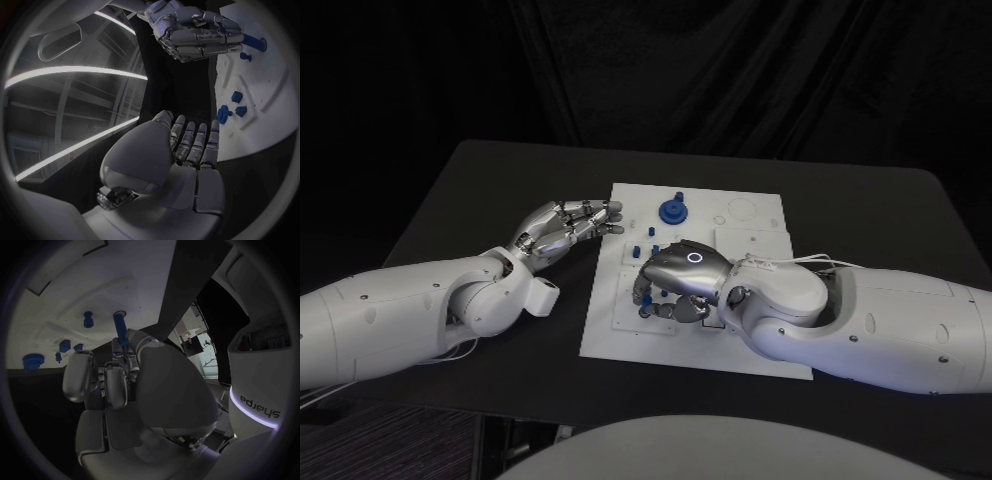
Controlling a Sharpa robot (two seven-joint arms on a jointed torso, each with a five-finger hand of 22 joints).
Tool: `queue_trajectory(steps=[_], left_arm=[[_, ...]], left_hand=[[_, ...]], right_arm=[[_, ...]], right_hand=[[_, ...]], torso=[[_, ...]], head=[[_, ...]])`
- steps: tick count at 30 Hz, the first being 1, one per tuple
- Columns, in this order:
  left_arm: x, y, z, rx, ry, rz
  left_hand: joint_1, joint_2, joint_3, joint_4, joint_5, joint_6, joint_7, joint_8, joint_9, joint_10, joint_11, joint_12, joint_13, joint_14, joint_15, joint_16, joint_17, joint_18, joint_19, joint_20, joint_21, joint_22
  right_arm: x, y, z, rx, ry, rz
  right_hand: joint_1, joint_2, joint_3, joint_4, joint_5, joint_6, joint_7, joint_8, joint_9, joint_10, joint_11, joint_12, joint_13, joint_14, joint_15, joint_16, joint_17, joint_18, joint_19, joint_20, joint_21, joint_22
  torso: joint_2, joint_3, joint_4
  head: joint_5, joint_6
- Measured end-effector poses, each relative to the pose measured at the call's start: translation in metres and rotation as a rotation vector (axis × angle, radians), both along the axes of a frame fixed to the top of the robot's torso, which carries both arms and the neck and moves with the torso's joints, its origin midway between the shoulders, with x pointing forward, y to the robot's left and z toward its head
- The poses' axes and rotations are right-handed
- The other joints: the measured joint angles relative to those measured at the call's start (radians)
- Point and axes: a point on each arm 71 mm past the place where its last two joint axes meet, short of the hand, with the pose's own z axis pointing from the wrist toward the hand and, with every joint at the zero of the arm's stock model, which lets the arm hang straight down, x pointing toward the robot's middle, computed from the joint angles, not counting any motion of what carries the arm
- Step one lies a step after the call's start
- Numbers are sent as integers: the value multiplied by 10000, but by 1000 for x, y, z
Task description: Assemble the parts on the task board
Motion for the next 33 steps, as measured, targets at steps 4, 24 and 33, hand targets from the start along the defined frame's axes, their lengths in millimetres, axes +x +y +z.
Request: queue_trajectory(steps=[4, 24, 33], left_arm=[[0, 0, 0, -5, 2, -9], [0, 0, 0, -10, 9, -17], [0, -1, -1, -11, 12, -25]], left_hand=[[0, 0, 0, 0, 0, 0, 0, 0, 0, 0, 0, 0, 0, 0, 0, 0, 0, 1, 0, 0, 0, 0], [0, 0, 0, 0, 0, 0, 0, 0, 1, 0, 0, 0, -1, -1, 0, 0, -2, 1, 0, 0, 0, -1], [0, 0, -1, 0, 0, 0, 0, -1, 1, 0, 0, 0, -1, -1, 0, 0, -2, 2, 0, 0, 0, -1]], right_arm=[[0, 0, -1, -21, 19, 7], [-2, 1, -6, -121, 126, 55], [-1, 2, -7, -327, 197, 49]], right_hand=[[-39, -38, 0, 0, -2, 0, 0, 0, 1, 0, 0, -1, 18, 0, 0, 0, 0, 1, 0, 0, 0, 0], [-65, -65, -1, -56, -5, 0, 0, 0, 49, 90, -18, 11, 17, 0, 0, 0, 0, 1, 0, 0, 0, 0], [-320, -152, 21, -131, -422, -674, 179, -383, 30, 88, -261, -325, 85, -18, 69, -258, 0, 0, -147, 146, -458, 0]], torso=[[2, 1, 0], [-1, 2, -10], [-4, 2, -2]], head=[[9, 0], [34, 0], [24, 0]])
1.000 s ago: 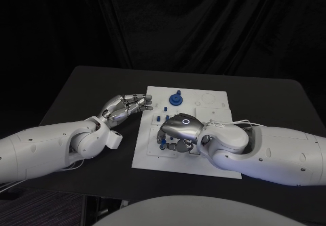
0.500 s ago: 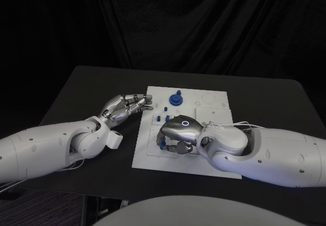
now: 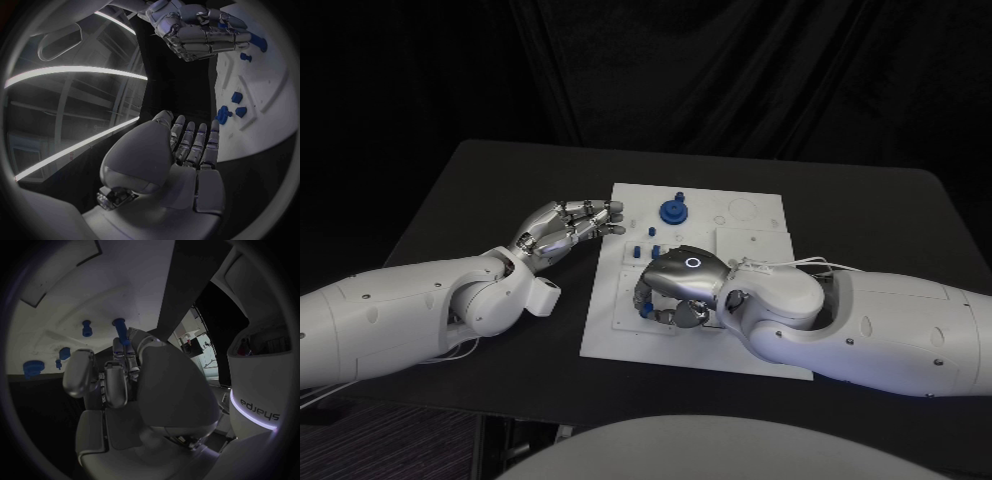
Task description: Assemble the parts on the task board
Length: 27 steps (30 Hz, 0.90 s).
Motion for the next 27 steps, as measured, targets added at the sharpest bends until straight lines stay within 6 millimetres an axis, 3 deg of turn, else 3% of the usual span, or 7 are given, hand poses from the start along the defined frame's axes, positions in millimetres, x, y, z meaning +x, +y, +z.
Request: queue_trajectory(steps=[2, 6, 11, 16, 21, 24, 27], left_arm=[[0, 0, 0, 0, 2, -1], [0, 0, 0, -1, 6, -4], [0, 0, -1, -3, 13, -7], [0, 1, -1, 0, 19, -2], [0, 1, -1, 5, 25, 10], [-1, 2, -1, 6, 32, 20], [-1, 3, -1, 16, 35, 41]], left_hand=[[0, 0, 0, 0, 0, 0, 0, 0, 0, 0, 0, 0, 0, 0, 0, 0, 0, 0, 0, 0, 0, 0], [0, 0, 0, 0, 0, 0, 0, 0, 0, 0, 0, 0, 0, 0, 0, 0, -1, 0, 0, 0, 0, 0], [0, 0, 0, 0, 0, 0, 0, 0, 0, 0, 0, 0, 0, 0, 0, 0, -1, 1, 0, 0, 0, 0], [0, 0, 0, 0, 0, 0, 0, 0, 0, 0, 0, 0, 0, 0, 0, 0, -1, 1, 0, 0, 0, 0], [0, 0, 4, 4, 0, 0, 0, 0, 0, 0, 0, 0, 0, 0, 0, 0, -1, 1, 0, 0, 0, 0], [0, 0, 28, 28, 0, 0, 0, 0, 1, 0, 0, 0, 0, 0, 0, 0, -1, 1, 0, 0, 0, 0], [0, 0, 28, 28, 0, 0, 0, 0, 1, 0, 0, 0, 0, -1, 0, 0, -2, 2, 0, 0, 0, 0]], right_arm=[[0, 0, -1, -46, 28, 4], [-2, 0, -5, -216, 162, 15], [-1, 0, -7, -323, 210, 2], [0, -5, -7, -327, 213, -80], [1, -19, -3, -165, 178, -339], [5, -34, 6, 97, 41, -645], [11, -48, 20, 452, -138, -965]], right_hand=[[-168, -36, -82, 85, -197, -326, 35, -204, -90, -257, 28, -123, 20, 2, 104, -25, -24, -1, -73, 73, -131, 0], [-488, -194, -346, 317, -750, -1395, -157, -767, -412, -1353, 404, -558, -132, 3, 393, -210, -261, 0, -287, 287, -516, 0], [-549, -209, -1140, 494, -1204, -2369, -455, -799, -846, -2395, 553, -641, -159, -44, 481, -259, -390, 0, -390, 390, -738, 0], [-405, -209, -1652, 853, -1316, -3228, -672, -800, -1242, -3100, 629, -540, -158, -146, 488, -369, -555, -1, -499, 426, -1092, 0], [-173, -230, -1771, 1033, -1316, -2980, -621, -747, -1285, -3276, 626, -346, -140, -190, 444, -435, -633, 0, -570, 426, -1209, 0], [68, -98, -1704, 1101, -1050, -2603, -384, -556, -1280, -3223, 593, 22, -26, -192, 443, -431, -565, 0, -570, 426, -1162, 0], [212, -58, -1686, 1085, -855, -2323, -281, -447, -1277, -3028, 573, 303, 44, -160, 474, -363, -511, -1, -546, 450, -1039, 0]], torso=[[-1, 1, -1], [-4, 0, -3], [-3, 1, -5], [-2, 4, -5], [1, 9, 0], [3, 10, 1], [2, 9, 0]], head=[[0, 0], [13, 0], [18, 0], [20, 0], [57, 0], [83, 0], [85, 0]])
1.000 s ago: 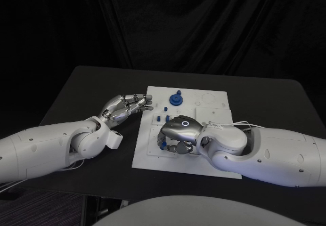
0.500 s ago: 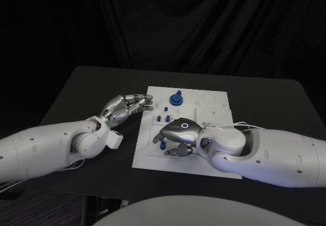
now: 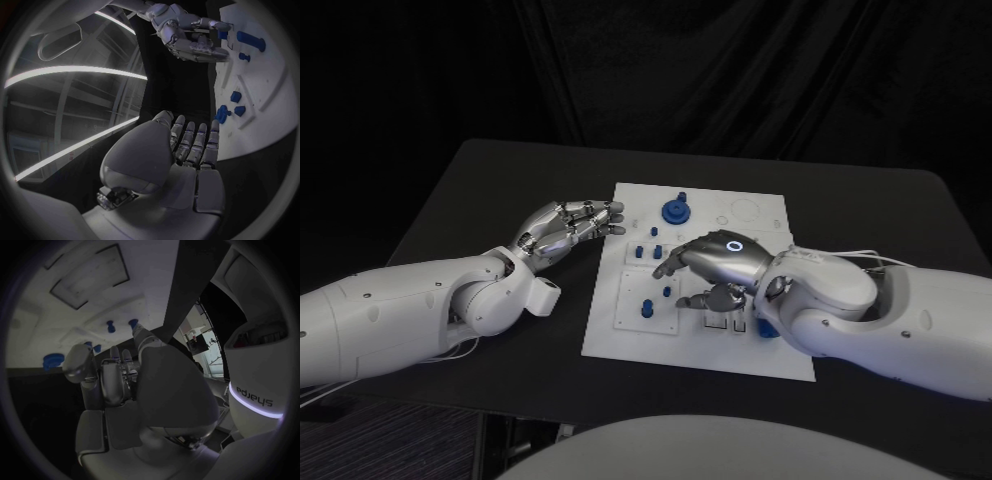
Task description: Assemble the parts on the task board
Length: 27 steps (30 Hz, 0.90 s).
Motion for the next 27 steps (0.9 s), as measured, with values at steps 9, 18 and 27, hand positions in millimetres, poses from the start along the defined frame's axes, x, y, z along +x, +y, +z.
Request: queue_trajectory(steps=[9, 18, 27], left_arm=[[-2, -1, 1, -31, 16, -19], [-3, -3, 1, -63, 35, 60], [-3, 0, 1, -118, 112, 293]], left_hand=[[54, -54, 125, 11, 95, -247, -15, 0, -84, -93, -93, -95, -7, -330, -200, -388, -51, -2, -61, -61, 0, -16], [-53, -161, 207, 13, 110, -2026, -266, -302, -458, -629, -555, -909, -80, -1676, -813, -2119, -235, 245, -1397, -416, -664, -1335], [-118, -225, 206, 13, 148, -2113, -283, -302, -473, -738, -665, -1068, -90, -2040, -1001, -2644, -281, 244, -2508, -569, -1009, -2712]], right_arm=[[11, -69, 44, 1535, -66, -1837], [15, -123, 37, 1755, 568, -3641], [5, -144, 16, 1258, 1419, -5199]], right_hand=[[508, 61, 611, -221, 742, 552, 272, 137, -81, 1290, -541, 2768, 1382, -391, -405, -509, -680, 97, -328, -335, -774, 0], [192, -3, 931, 89, 622, 1309, 154, 653, 342, 2779, -1005, 8876, 7731, -391, -653, -847, -971, 162, -281, -625, -1244, 8], [-2277, 334, 20, 335, 318, 1659, -264, 3026, 1889, 7036, -1253, 11472, 11740, 140, -867, 1183, 518, -86, 832, -878, 1516, 6]], torso=[[-12, -1, 1], [-8, -15, -1], [3, -20, -10]], head=[[-153, 0], [-777, 0], [-1200, 0]])
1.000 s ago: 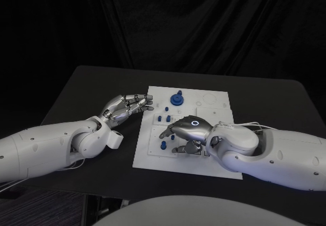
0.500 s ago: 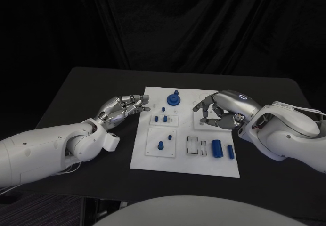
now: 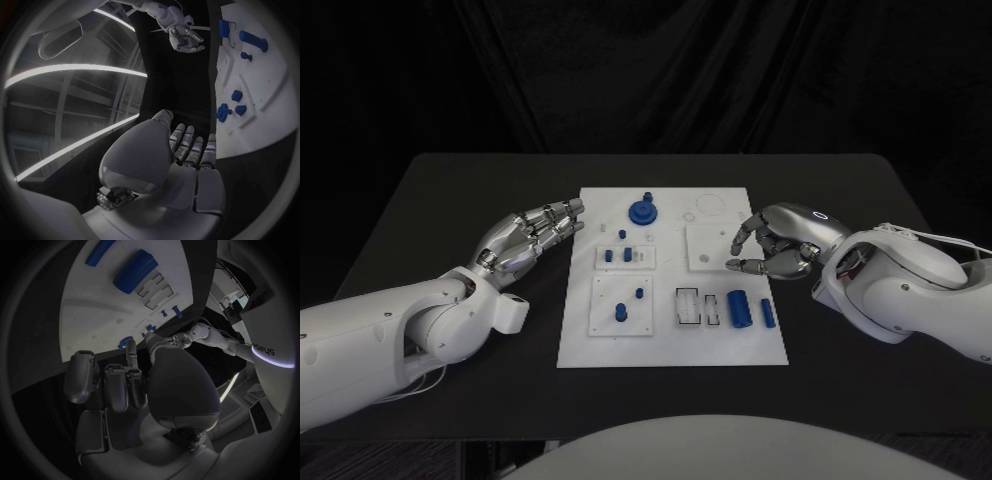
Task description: Assemble the parts on the task board
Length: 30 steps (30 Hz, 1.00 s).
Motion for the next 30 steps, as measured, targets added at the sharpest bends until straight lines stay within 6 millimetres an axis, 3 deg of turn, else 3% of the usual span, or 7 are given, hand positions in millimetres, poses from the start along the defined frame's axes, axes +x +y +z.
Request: queue_trajectory(steps=[1, 5, 9, 12, 14, 26, 30], left_arm=[[0, 0, 0, -6, 7, 15], [0, 0, 0, -27, 28, 51], [1, 1, 0, -45, 45, 77], [1, 1, 0, -56, 53, 79], [1, 1, 0, -59, 56, 83], [1, 3, 0, -88, 83, 78], [1, 3, -1, -103, 93, 61]], left_hand=[[0, 0, 0, 0, 0, 4, -2, 0, 0, -3, -3, -12, -1, 0, 0, 0, 0, 1, -3, 3, 0, -1], [0, 0, 0, 0, -1, 171, 14, 0, 19, -95, -15, -142, -12, -21, 20, 45, 4, 0, -51, 51, 0, -16], [0, 0, 0, 0, 37, 283, 17, 0, 24, -142, 4, -142, -12, 26, 94, 126, 22, 0, -102, 102, 0, -28], [0, 0, 28, -28, 36, 409, 39, 44, 40, -162, 23, -142, -12, 61, 129, 187, 22, -1, -117, 126, 0, -28], [0, 0, 28, -28, 37, 421, 50, 60, 41, -145, 73, -142, -12, 76, 144, 198, 30, 0, -100, 214, 0, -36], [0, 0, 98, -42, 36, 723, 69, 100, 76, -116, 170, 13, 8, 200, 342, 398, 50, -1, 25, 412, 1, 104], [0, 0, 125, -69, 36, 785, 82, 100, 76, -85, 202, 62, 8, 234, 376, 470, 60, 153, 29, 486, 42, 167]], right_arm=[[-1, -1, -1, -75, 82, -130], [-7, -3, -5, -540, 406, -697], [-14, -6, -10, -1208, 693, -1226], [-17, -8, -14, -1675, 830, -1506], [-20, -8, -17, -1943, 900, -1610], [-28, -2, -30, -3212, 1143, -1669], [-29, 2, -33, -3365, 1173, -1595]], right_hand=[[-233, -6, -30, 24, -13, -57, -27, 208, 160, -1, 1, 6, 3, 2, 2, 162, 1, -9, 7, -6, 140, 0], [-2221, -342, -89, 37, -400, -96, -314, 1459, 1231, 43, -233, 6, 3, 21, -268, 868, 1, -469, 100, -194, 2023, 0], [-3003, -580, -90, 37, -702, -183, -401, 2004, 1797, 62, -324, 6, 2, 22, -340, 876, 0, -467, 92, -274, 2531, -1], [-3202, -649, -100, 48, -724, -122, -461, 2233, 2051, 46, -378, 6, 1, 21, -408, 876, 0, -467, 116, -298, 2715, -1], [-3328, -673, -134, 82, -789, -147, -511, 2315, 2186, 62, -394, 6, 1, 2, -427, 876, -1, -625, 94, -345, 2811, -1], [-3997, -895, -329, 80, -1245, -214, -579, 2315, 2494, 62, -394, 5, -1, 38, -463, 876, -2, -623, 94, -415, 2903, -2], [-4049, -843, -329, 81, -1244, -215, -579, 2315, 2511, 62, -394, 5, -1, 39, -463, 876, -2, -621, 94, -415, 2903, -2]], torso=[[1, 2, 1], [2, 13, 10], [3, 21, 12], [2, 29, 11], [3, 29, 12], [8, 23, -2], [14, 29, 12]], head=[[-46, 0], [-243, 0], [-330, 0], [-361, 0], [-367, 0], [-386, 0], [-427, 0]])
